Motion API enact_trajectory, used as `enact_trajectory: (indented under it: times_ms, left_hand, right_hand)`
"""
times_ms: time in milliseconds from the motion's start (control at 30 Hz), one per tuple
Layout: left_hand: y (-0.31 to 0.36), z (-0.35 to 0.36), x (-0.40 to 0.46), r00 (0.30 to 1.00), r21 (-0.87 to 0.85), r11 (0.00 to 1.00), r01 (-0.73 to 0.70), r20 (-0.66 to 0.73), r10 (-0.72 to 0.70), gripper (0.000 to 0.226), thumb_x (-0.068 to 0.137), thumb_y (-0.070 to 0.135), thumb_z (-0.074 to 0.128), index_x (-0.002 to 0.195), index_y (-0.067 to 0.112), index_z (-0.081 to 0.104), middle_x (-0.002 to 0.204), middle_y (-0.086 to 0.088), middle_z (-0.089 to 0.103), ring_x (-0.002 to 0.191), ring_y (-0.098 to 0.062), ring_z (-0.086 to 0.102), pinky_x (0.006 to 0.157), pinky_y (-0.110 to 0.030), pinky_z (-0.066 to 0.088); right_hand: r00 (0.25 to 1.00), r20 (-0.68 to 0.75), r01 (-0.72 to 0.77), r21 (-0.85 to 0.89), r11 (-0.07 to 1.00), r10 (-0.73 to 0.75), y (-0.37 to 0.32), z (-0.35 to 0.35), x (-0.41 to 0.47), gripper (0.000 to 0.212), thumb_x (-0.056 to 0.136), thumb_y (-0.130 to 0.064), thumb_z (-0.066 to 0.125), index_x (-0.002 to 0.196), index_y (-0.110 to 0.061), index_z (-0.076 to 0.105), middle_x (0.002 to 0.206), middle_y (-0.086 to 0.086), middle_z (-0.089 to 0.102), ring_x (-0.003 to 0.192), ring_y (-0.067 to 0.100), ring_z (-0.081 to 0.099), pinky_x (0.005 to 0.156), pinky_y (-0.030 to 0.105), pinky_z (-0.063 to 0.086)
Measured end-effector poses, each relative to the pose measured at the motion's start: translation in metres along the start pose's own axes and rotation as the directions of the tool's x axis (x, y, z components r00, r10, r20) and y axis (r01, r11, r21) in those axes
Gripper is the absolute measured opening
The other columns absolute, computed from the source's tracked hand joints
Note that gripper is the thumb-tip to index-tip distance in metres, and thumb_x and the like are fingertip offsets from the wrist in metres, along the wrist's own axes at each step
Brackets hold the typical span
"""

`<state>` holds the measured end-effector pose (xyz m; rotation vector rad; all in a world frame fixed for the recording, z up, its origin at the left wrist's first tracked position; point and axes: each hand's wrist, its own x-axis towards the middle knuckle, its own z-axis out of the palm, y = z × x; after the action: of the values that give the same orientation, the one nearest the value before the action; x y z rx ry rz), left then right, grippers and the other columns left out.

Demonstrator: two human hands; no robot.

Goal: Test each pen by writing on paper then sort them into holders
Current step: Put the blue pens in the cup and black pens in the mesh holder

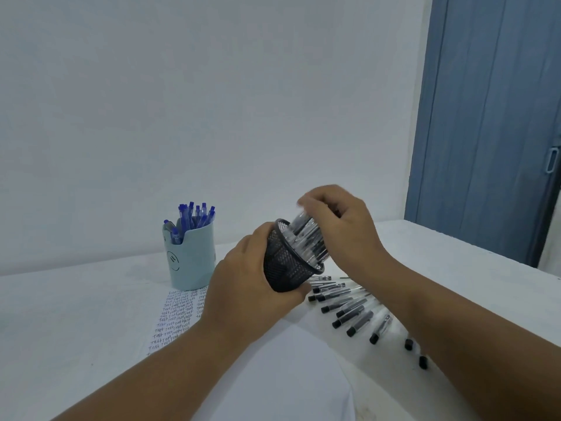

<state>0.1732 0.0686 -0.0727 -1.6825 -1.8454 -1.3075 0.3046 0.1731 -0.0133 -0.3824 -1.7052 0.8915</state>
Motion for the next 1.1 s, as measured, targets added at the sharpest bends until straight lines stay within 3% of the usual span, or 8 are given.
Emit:
enact_trajectory:
  times_ms: [100,233,367,500,733,867,967,1100]
  left_hand:
    - [-0.003,0.0,-0.001,1.0,0.017,0.999,0.027,0.006,-0.027,0.091,0.056,0.062,0.083,0.135,0.039,0.045,0.111,0.019,0.061,0.098,-0.002,0.058,0.084,-0.025,0.053]
    - [-0.005,0.0,0.0,0.998,-0.046,0.997,0.063,-0.003,-0.063,0.087,0.054,0.065,0.082,0.13,0.042,0.047,0.109,0.02,0.061,0.098,-0.002,0.06,0.085,-0.026,0.054]
    - [-0.006,0.0,-0.001,0.999,-0.026,0.999,0.044,-0.003,-0.044,0.089,0.053,0.067,0.082,0.131,0.042,0.047,0.108,0.021,0.061,0.097,0.0,0.059,0.084,-0.024,0.053]
    - [-0.004,-0.001,0.0,1.0,-0.036,0.999,0.03,-0.003,-0.03,0.087,0.055,0.066,0.083,0.131,0.043,0.048,0.106,0.02,0.061,0.096,-0.001,0.059,0.083,-0.023,0.053]
    - [-0.007,0.0,0.0,0.999,-0.039,0.998,0.049,0.011,-0.048,0.092,0.053,0.068,0.083,0.134,0.041,0.048,0.109,0.019,0.063,0.098,-0.002,0.061,0.085,-0.03,0.056]
    - [-0.009,0.0,0.0,0.995,-0.149,0.983,0.104,0.007,-0.104,0.088,0.051,0.068,0.085,0.128,0.044,0.051,0.104,0.018,0.067,0.095,-0.001,0.065,0.081,-0.031,0.059]
    - [-0.014,-0.001,0.0,0.979,-0.255,0.948,0.193,-0.013,-0.203,0.083,0.052,0.059,0.091,0.125,0.045,0.054,0.096,0.017,0.071,0.081,-0.007,0.07,0.072,-0.038,0.063]
    - [-0.021,-0.004,0.001,0.961,-0.306,0.918,0.253,-0.029,-0.275,0.075,0.052,0.051,0.094,0.117,0.043,0.057,0.09,0.02,0.071,0.076,-0.01,0.071,0.07,-0.042,0.063]
  right_hand:
    - [0.995,0.095,0.0,-0.126,0.992,0.012,0.007,-0.001,-0.002,0.006,0.086,-0.02,0.075,0.082,-0.025,0.073,0.094,-0.011,0.071,0.09,0.007,0.066,0.081,0.029,0.053]
    - [0.996,0.056,-0.077,0.031,0.997,0.075,0.003,-0.004,0.001,0.026,0.088,-0.05,0.069,0.102,-0.029,0.073,0.106,-0.012,0.071,0.096,-0.002,0.065,0.082,0.02,0.05]
    - [0.992,0.076,-0.089,-0.113,0.99,0.098,0.005,-0.001,-0.001,0.004,0.09,-0.026,0.073,0.091,-0.028,0.076,0.086,-0.013,0.071,0.068,0.002,0.061,0.066,0.023,0.049]
    - [0.995,-0.008,-0.097,0.004,0.995,0.097,0.004,0.0,-0.001,0.01,0.094,-0.025,0.068,0.098,-0.031,0.074,0.092,-0.012,0.072,0.08,0.019,0.066,0.073,0.035,0.058]
    - [0.988,0.149,-0.007,-0.179,0.984,0.034,0.008,-0.002,-0.004,0.03,0.09,-0.019,0.072,0.115,-0.034,0.065,0.107,-0.012,0.065,0.088,0.001,0.063,0.079,0.018,0.051]
    - [0.961,0.249,-0.115,-0.026,0.993,0.118,0.006,-0.008,0.002,0.041,0.098,-0.055,0.046,0.136,-0.039,0.046,0.128,-0.008,0.06,0.11,0.007,0.061,0.095,0.03,0.049]
    - [0.946,0.269,-0.145,-0.15,0.978,0.182,0.008,-0.027,0.013,0.066,0.092,-0.074,0.018,0.141,-0.036,0.041,0.134,-0.008,0.058,0.117,0.008,0.059,0.105,0.04,0.046]
    - [0.83,0.44,-0.061,-0.541,0.839,0.344,0.022,-0.065,0.018,0.034,0.096,-0.053,0.055,0.122,-0.034,0.067,0.112,-0.019,0.068,0.102,0.0,0.065,0.1,0.041,0.052]
